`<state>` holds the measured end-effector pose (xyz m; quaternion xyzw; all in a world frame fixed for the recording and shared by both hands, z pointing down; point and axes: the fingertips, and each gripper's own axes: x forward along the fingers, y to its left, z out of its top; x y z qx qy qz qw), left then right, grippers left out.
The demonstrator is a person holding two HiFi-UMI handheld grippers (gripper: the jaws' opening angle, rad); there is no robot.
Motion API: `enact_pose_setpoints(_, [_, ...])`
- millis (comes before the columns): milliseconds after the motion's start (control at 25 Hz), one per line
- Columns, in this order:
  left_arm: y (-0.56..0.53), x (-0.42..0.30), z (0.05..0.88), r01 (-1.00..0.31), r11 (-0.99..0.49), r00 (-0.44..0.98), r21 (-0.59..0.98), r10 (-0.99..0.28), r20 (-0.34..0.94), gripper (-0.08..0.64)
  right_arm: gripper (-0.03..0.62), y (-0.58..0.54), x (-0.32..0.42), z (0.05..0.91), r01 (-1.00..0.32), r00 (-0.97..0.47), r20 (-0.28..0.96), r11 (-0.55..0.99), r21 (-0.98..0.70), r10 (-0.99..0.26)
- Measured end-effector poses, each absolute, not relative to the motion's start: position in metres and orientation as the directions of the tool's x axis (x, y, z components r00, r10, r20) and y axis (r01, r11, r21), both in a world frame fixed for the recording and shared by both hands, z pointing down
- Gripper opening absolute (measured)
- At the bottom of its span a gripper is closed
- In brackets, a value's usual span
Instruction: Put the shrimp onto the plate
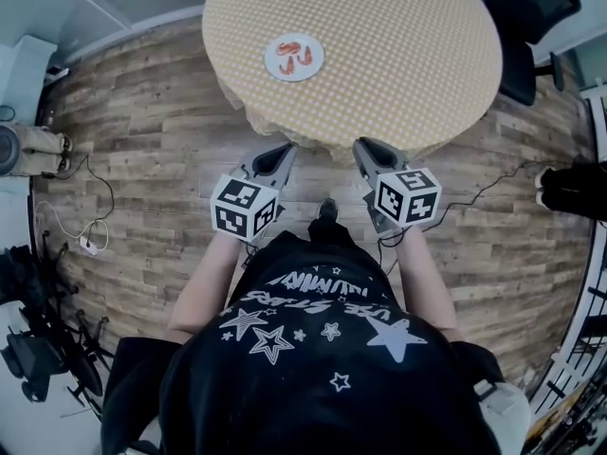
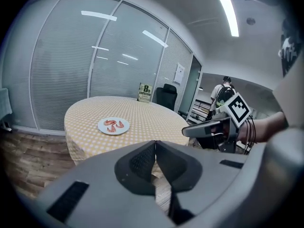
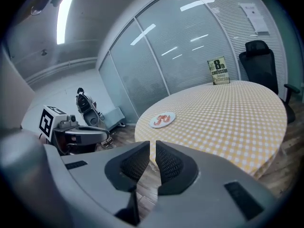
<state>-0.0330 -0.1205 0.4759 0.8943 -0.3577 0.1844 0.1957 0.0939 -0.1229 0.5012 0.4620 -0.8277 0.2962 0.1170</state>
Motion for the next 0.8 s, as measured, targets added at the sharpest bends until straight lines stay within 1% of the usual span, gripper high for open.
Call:
enact_pose_setpoints(440, [-0.064,-0.067,0.460,-0.689,-0.695,0.702,0.206,-0.569,0.428,0.009,0.048,-0.062,0.069,0.491,-0.867,-0.494,0.478,0.365,-0.340,-0.726])
enact_pose_setpoints(800, [-0.030,-0.104,0.453,-0.713,-0.673,0.684,0.199,-0.604,0.408,0.009,0.048,-0.028,0.045,0.485,-0.867,-0.495,0.475,0.376,-0.328,-0.727])
